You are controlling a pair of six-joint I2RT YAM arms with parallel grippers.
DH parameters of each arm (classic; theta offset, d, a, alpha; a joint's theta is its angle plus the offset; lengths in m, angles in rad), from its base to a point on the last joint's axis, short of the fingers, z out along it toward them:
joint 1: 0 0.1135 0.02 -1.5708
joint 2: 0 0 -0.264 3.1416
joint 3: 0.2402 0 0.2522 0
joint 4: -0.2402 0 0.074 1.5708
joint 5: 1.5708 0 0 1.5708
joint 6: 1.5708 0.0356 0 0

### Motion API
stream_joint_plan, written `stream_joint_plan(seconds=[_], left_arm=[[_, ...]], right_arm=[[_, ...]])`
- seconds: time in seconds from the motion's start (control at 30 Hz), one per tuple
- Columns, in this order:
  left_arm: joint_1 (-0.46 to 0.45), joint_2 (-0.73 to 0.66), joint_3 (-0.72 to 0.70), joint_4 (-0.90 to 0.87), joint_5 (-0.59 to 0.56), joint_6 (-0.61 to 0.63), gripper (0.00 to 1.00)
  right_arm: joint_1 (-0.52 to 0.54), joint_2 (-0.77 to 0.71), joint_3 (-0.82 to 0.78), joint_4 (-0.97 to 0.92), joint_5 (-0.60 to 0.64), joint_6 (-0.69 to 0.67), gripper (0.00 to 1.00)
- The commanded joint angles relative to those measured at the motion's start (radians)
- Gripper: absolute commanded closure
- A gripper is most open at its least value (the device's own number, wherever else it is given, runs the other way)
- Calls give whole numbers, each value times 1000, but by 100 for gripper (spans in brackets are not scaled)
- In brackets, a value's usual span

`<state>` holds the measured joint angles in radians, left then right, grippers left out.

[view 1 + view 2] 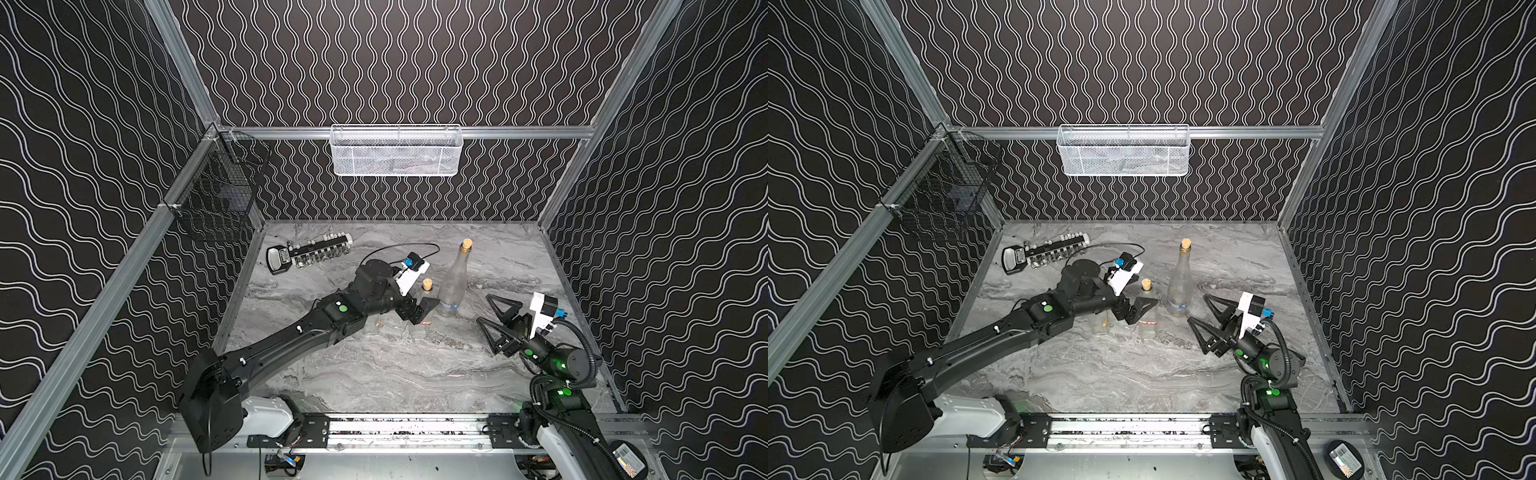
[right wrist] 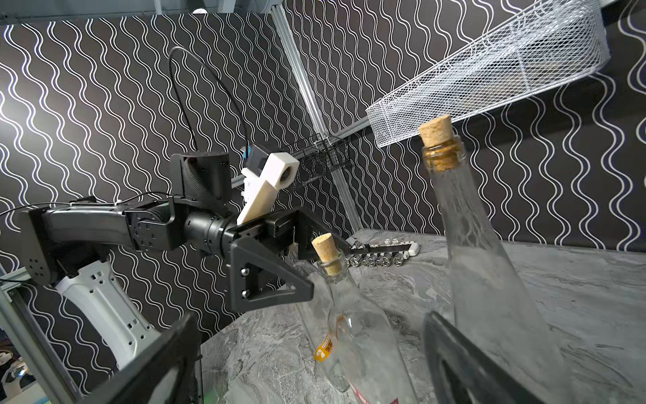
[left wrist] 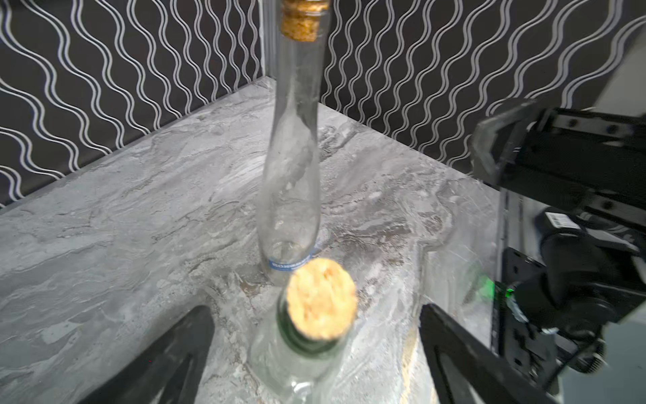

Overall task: Remove the label from the bottle
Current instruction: Adjust the bottle at the center of the board.

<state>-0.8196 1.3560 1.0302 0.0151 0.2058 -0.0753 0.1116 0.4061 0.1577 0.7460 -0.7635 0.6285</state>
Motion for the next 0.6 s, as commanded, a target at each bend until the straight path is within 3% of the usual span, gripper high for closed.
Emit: stream_joint_plan(seconds=[0.0,0.37,0.57], left_arm=[[-3,22,1,78,-59,-11,5],[-3,122,32,132,-4,-6,20],[-3,129,23,157,11,-2,40]], right_arm=[[2,-6,3,-9,1,-11,0],[2,-10,-1,-35,9,-32,0],[2,-9,9,-85,28,-59,0]])
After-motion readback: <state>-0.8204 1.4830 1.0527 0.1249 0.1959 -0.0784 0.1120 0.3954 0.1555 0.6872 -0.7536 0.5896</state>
